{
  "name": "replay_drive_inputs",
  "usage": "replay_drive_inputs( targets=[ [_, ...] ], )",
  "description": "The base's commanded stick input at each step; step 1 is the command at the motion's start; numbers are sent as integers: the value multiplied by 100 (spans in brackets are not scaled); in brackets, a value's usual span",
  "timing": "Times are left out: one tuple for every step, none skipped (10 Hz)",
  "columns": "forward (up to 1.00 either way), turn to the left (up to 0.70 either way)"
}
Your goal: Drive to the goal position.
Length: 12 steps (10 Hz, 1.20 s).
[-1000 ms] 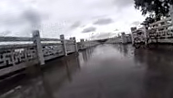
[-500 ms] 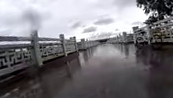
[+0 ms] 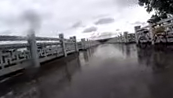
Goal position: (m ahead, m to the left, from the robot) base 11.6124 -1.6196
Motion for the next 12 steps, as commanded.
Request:
replay_drive_inputs(
  targets=[
    [52,0],
    [52,0],
    [52,0],
    [39,0],
    [39,0],
    [39,0],
    [39,0],
    [39,0],
    [39,0],
    [39,0],
    [39,0],
    [39,0]
  ],
)
